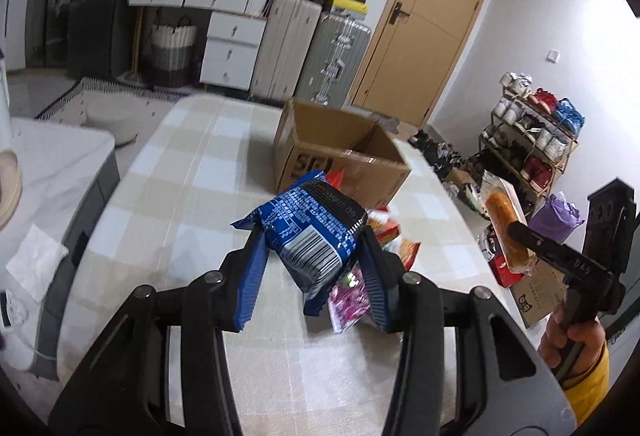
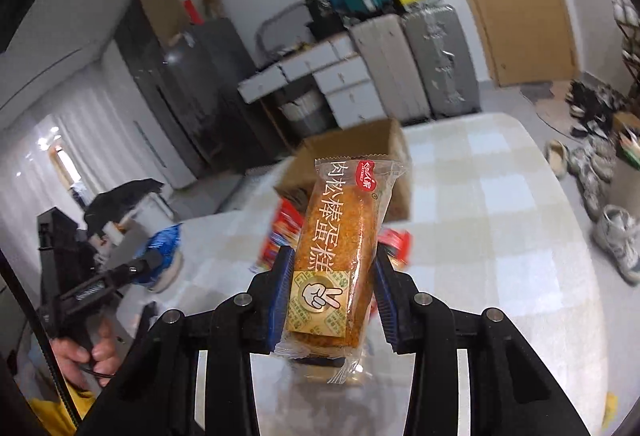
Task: Organize snacks
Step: 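Carry both packs over the cardboard box and open both tools to drop them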
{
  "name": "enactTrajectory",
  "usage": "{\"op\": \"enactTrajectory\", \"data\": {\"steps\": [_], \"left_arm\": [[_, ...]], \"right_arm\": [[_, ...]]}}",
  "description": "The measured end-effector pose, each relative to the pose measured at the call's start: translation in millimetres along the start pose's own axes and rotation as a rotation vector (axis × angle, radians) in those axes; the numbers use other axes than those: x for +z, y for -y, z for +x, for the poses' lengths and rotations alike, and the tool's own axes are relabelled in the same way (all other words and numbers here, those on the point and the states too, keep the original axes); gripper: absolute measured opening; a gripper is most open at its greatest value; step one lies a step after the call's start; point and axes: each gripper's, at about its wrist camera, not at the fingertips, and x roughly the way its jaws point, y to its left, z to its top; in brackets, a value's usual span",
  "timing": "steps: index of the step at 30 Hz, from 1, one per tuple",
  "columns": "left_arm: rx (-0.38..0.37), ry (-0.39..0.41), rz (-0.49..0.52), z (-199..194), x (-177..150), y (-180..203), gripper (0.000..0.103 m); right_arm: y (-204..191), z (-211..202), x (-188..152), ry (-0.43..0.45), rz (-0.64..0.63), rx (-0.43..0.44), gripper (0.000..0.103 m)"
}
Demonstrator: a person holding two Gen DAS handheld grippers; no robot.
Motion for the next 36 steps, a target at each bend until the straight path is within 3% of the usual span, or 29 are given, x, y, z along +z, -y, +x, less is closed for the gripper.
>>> {"op": "enactTrajectory", "data": {"steps": [7, 10, 14, 18, 25, 36], "left_arm": [[-0.035, 0.064, 0.074, -14, 45, 26, 0.042], [-0.057, 0.109, 0.082, -16, 72, 37, 0.042], [-0.06, 0.111, 0.095, -2, 106, 47, 0.042], [-0.072, 0.074, 0.093, 31, 139, 55, 0.042], [-0.124, -0.091, 0.084, 118, 176, 68, 0.042], [-0.056, -0.243, 0.085, 243, 181, 63, 0.042]], "right_arm": [[-38, 0, 47, 0.014, -0.054, 0.08, 0.039], [-42, 10, 75, 0.018, -0.06, 0.099, 0.039], [-43, 34, 112, 0.011, -0.075, 0.097, 0.039], [-30, 77, 144, -0.032, -0.027, 0.116, 0.039], [4, 159, 173, -0.125, 0.026, 0.078, 0.039], [38, 242, 163, -0.238, 0.03, 0.009, 0.039]]}}
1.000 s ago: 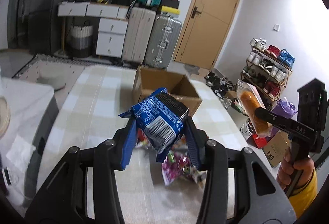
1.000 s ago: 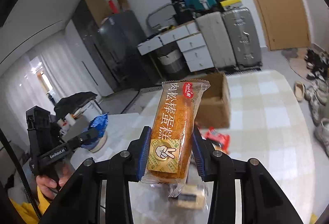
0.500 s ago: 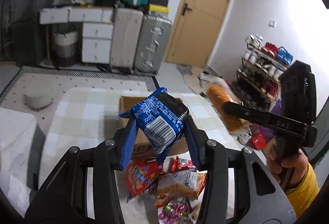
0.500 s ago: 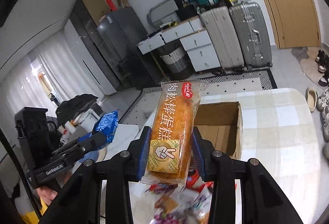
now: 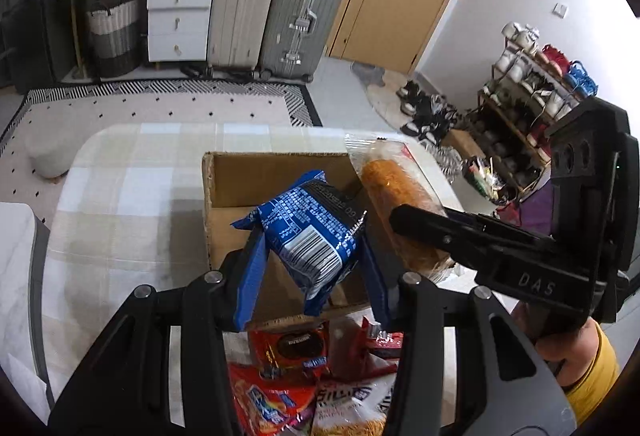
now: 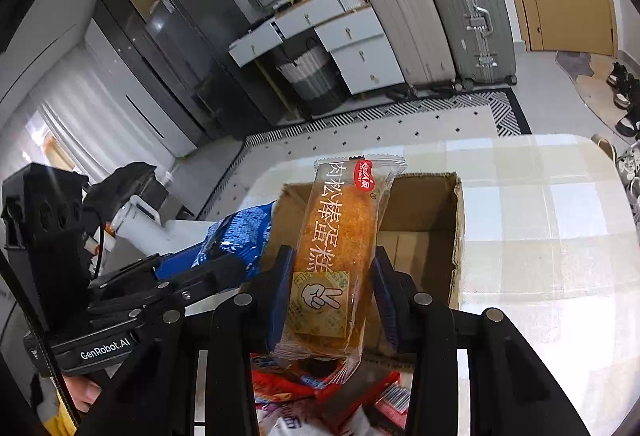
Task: Organize snacks
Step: 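Carry both packs over the cardboard box and open both tools to drop them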
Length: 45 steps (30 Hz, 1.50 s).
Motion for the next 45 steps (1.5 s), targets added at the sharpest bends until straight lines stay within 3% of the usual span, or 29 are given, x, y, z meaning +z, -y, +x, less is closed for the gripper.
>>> {"op": "enactTrajectory", "data": {"steps": [15, 31, 34, 38, 39, 45], "left_arm": [[0.028, -0.103, -0.002, 89, -2, -30, 0.042], [0.054, -0.127, 0.001, 118, -9, -36, 0.044], [0.053, -0.122, -0.001, 115, -12, -37, 0.048], [0.061, -0.104, 0.003, 103, -12, -32, 0.078], [0.063, -0.101, 0.001, 100, -12, -32, 0.082], [0.076, -0.082, -0.002, 73, -14, -27, 0.082]], "right_arm": [[15, 43, -8, -0.07, -0.011, -0.074, 0.039], [21, 50, -9, -0.072, -0.013, -0.118, 0.039], [21, 47, -12, -0.068, -0.012, -0.119, 0.039], [20, 37, -14, -0.054, -0.012, -0.123, 0.039], [19, 31, -13, -0.046, -0.013, -0.126, 0.039], [9, -2, -13, 0.006, -0.026, -0.133, 0.044]]}}
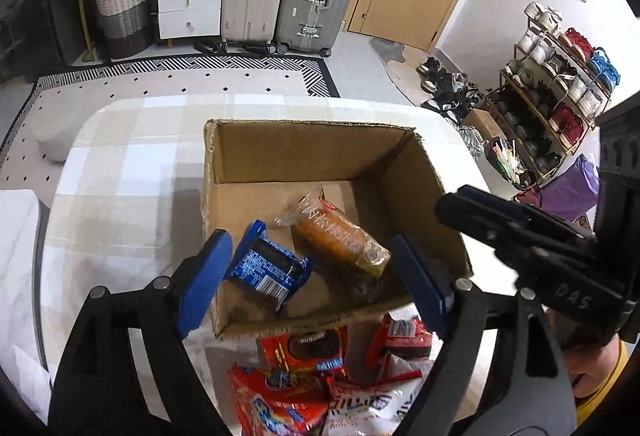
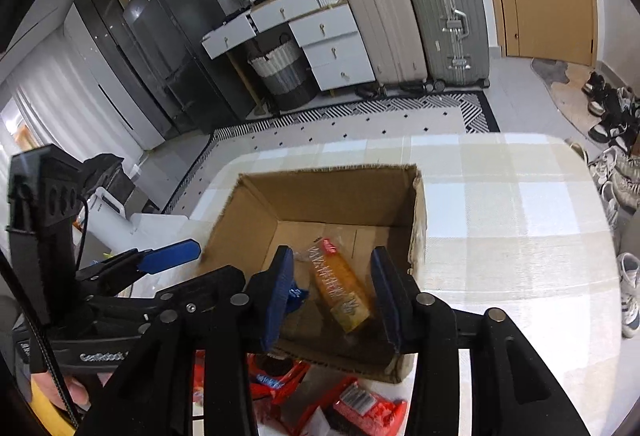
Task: Organize snacks
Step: 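Carry both packs over the cardboard box and open both tools to drop them, then withdraw both tools from the box back toward the snack pile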
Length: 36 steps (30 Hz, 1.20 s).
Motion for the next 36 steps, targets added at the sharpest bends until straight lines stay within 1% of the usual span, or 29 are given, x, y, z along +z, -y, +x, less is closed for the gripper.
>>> {"op": "enactTrajectory", "data": {"steps": [3, 7, 10, 12, 16, 17, 18, 20, 21, 22, 23, 25, 26, 28, 29, 30, 31, 32, 34, 36], "left_arm": [[-0.024, 0.029, 0.013, -22, -6, 6, 0.082], [-0.04, 0.064, 0.032, -63, -21, 18, 0.082], [-0.042, 0.098, 0.038, -102, -34, 29, 0.082], [-0.062, 0.113, 0.038, -130, -43, 37, 0.083], [-0.068, 0.155, 0.054, -181, -66, 53, 0.085], [-0.067, 0.171, 0.055, -198, -74, 57, 0.085], [-0.068, 0.185, 0.055, -210, -81, 60, 0.086], [-0.067, 0.219, 0.057, -240, -101, 65, 0.088], [-0.056, 0.234, 0.057, -253, -109, 66, 0.089], [-0.04, 0.253, 0.056, -267, -120, 67, 0.09], [-0.019, 0.278, 0.055, -284, -133, 68, 0.09], [-0.007, 0.319, 0.06, -308, -153, 71, 0.095], [0.008, 0.348, 0.06, -324, -166, 71, 0.102], [0.034, 0.404, 0.059, -346, -185, 71, 0.102], [0.054, 0.438, 0.068, -361, -199, 72, 0.102], [0.059, 0.454, 0.073, -368, -207, 71, 0.102], [0.065, 0.48, 0.078, -380, -222, 70, 0.102], [0.067, 0.489, 0.076, -383, -226, 67, 0.102], [0.066, 0.506, 0.082, -393, -247, 63, 0.102], [0.071, 0.533, 0.083, -400, -274, 56, 0.102]], "right_arm": [[-8, -26, -3, 0.031, -0.008, 0.002, 0.05], [-23, -63, -9, 0.071, -0.024, 0.013, 0.052], [-37, -94, -16, 0.103, -0.039, 0.025, 0.061], [-44, -116, -23, 0.13, -0.04, 0.04, 0.069], [-64, -164, -44, 0.193, -0.035, 0.072, 0.071], [-69, -174, -47, 0.207, -0.037, 0.076, 0.073], [-75, -188, -55, 0.229, -0.041, 0.081, 0.08], [-86, -211, -68, 0.268, -0.052, 0.087, 0.087], [-95, -227, -78, 0.297, -0.065, 0.095, 0.087], [-101, -234, -82, 0.307, -0.074, 0.098, 0.088], [-111, -247, -93, 0.324, -0.097, 0.102, 0.088], [-122, -265, -108, 0.351, -0.113, 0.104, 0.092], [-128, -274, -117, 0.367, -0.123, 0.109, 0.093], [-141, -294, -138, 0.407, -0.151, 0.102, 0.093], [-149, -305, -152, 0.436, -0.174, 0.086, 0.094], [-152, -311, -160, 0.452, -0.186, 0.081, 0.098], [-155, -317, -170, 0.471, -0.198, 0.078, 0.1], [-158, -324, -181, 0.494, -0.208, 0.073, 0.101], [-163, -333, -201, 0.529, -0.224, 0.058, 0.101], [-164, -338, -219, 0.551, -0.232, 0.051, 0.101]]}}
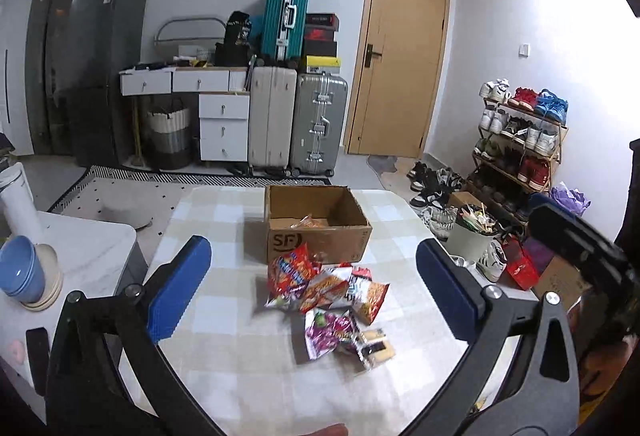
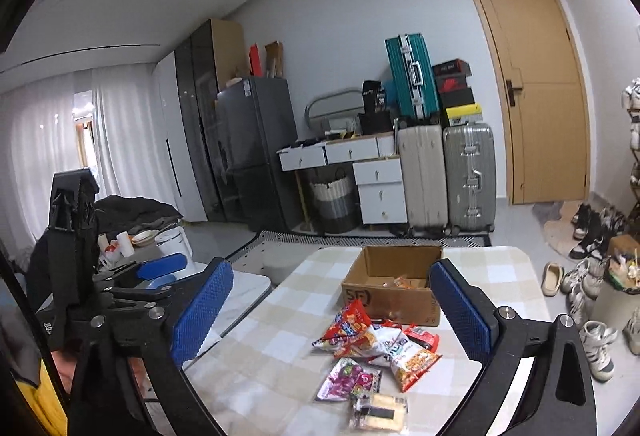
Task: Organize snacks
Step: 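Withdraw both tools from the box back toward the snack pile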
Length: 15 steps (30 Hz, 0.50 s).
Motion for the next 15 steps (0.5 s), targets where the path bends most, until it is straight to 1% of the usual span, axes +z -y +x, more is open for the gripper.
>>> {"op": "enactTrajectory", "data": {"steps": [3, 5, 7, 11, 15], "left_arm": [[0.028, 0.026, -0.006, -16, -27, -7, 0.102], [0.068, 0.036, -0.001, -17, -45, -12, 0.102], [0.101, 0.02, 0.02, -13, -59, -13, 0.102], [0.093, -0.027, 0.029, -2, -78, -16, 0.102], [0.078, -0.088, 0.021, 32, -80, -17, 0.102]], "right_arm": [[0, -15, -21, 0.021, 0.012, -0.018, 0.102], [8, -11, -28, 0.016, 0.021, -0.032, 0.102], [12, -9, -41, 0.002, 0.025, -0.05, 0.102], [26, 5, -62, -0.047, 0.056, -0.059, 0.102], [40, 25, -76, -0.101, 0.086, -0.063, 0.102]]}}
